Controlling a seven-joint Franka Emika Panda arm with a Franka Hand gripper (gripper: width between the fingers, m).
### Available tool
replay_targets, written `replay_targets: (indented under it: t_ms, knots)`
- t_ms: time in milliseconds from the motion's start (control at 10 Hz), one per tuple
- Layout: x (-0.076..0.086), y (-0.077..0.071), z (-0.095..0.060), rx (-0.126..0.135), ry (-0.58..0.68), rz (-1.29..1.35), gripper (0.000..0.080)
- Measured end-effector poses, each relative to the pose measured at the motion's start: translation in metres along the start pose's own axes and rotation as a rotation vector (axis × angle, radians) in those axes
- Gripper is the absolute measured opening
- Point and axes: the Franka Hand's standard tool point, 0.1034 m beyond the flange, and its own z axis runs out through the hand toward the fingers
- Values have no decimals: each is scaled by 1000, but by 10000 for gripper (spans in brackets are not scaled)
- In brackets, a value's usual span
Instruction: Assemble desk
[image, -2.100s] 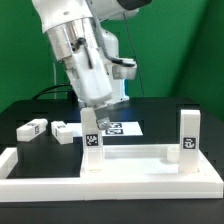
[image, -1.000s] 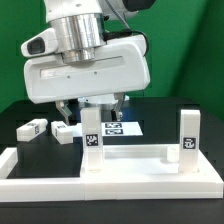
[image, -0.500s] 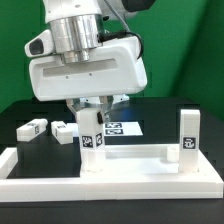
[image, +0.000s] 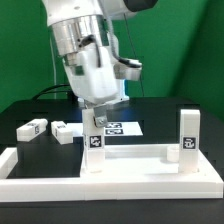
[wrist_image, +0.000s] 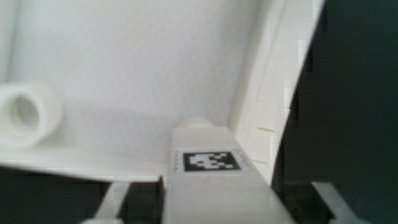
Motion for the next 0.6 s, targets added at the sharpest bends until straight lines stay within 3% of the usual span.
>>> replay_targets:
  t_ms: [100, 200, 400, 500, 600]
  knots:
    - [-1, -1, 1, 16, -14, 131, 297]
    - [-6, -1, 2, 14, -14, 164, 297]
    - [-5, -1, 2, 13, -13, 9, 297]
    - [-1, 0, 2, 15, -11, -153, 479]
    - [-3, 1, 2, -1, -5, -325, 591]
